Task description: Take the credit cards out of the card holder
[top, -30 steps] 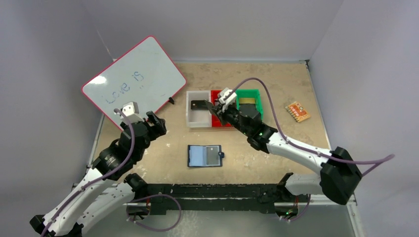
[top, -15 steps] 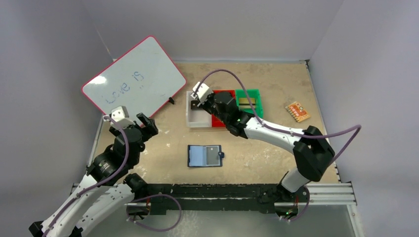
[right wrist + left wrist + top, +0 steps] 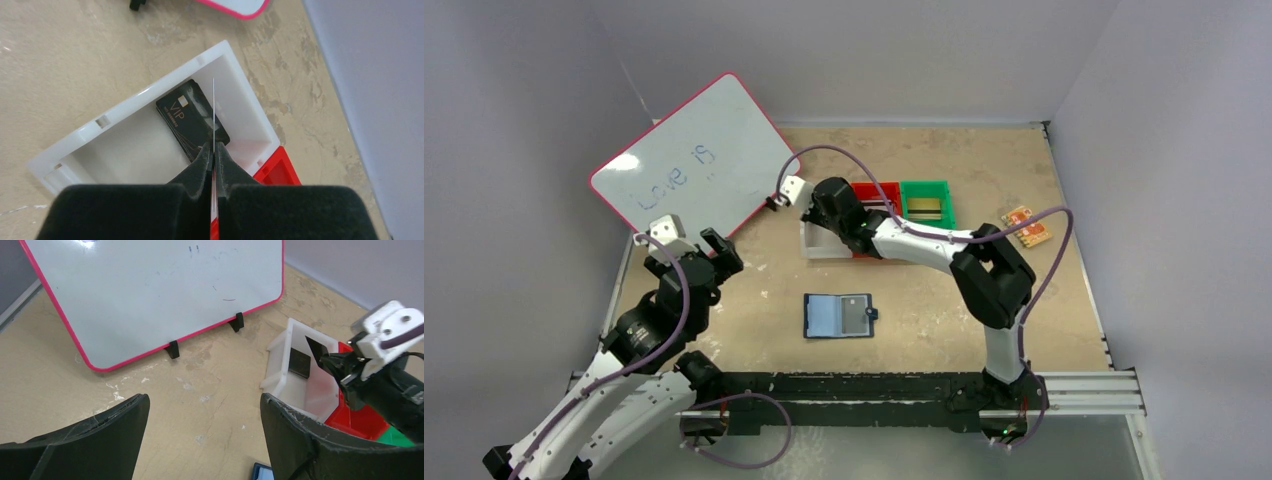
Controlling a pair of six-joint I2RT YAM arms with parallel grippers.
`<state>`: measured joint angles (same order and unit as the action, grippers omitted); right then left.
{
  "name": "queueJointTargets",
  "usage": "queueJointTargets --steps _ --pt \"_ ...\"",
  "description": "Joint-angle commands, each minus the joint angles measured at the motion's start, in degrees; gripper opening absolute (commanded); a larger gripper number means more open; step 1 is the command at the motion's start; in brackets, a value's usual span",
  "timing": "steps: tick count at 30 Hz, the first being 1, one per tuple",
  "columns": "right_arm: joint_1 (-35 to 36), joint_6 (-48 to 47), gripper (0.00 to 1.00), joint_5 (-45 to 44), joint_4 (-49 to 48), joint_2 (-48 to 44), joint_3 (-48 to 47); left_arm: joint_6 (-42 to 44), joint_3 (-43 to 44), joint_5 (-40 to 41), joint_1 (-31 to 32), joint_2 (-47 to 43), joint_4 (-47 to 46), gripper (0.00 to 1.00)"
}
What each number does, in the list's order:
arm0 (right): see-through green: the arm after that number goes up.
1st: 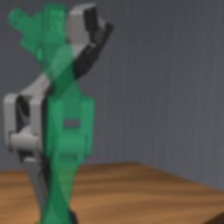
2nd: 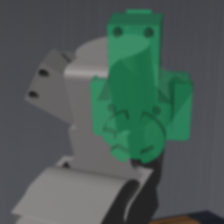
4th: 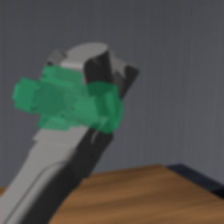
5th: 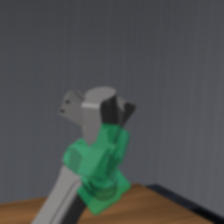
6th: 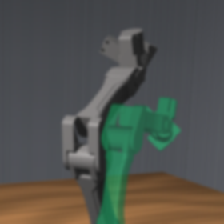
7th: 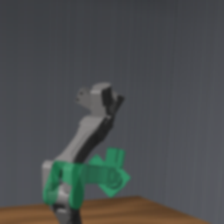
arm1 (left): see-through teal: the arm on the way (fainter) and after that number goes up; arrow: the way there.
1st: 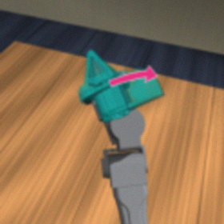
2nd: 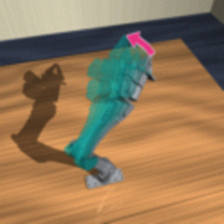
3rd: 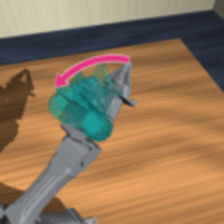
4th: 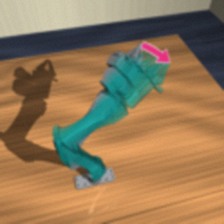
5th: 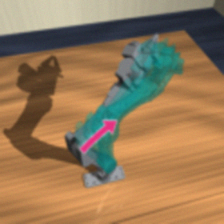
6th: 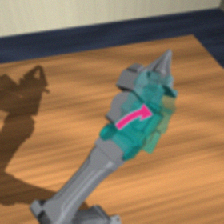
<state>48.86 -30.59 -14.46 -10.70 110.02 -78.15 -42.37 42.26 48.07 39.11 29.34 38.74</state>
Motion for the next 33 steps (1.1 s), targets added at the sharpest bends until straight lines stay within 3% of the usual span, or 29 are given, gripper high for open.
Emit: queueJointTargets --steps 1,18,33 --pt "0.4 -1.7 0.00 -5.4 2.9 2.7 -5.2 0.3 0.3 1.9 -0.2 -1.0 -0.5 0.81" --pt "0.4 -15.5 0.00 -7.6 3.0 12.0 -11.5 0.2 0.4 2.3 -0.2 -3.4 0.0 0.81" --pt "-0.1 -20.5 0.10 -8.0 -1.4 14.6 -10.8 0.6 0.4 2.2 -0.2 -3.8 0.0 0.81"
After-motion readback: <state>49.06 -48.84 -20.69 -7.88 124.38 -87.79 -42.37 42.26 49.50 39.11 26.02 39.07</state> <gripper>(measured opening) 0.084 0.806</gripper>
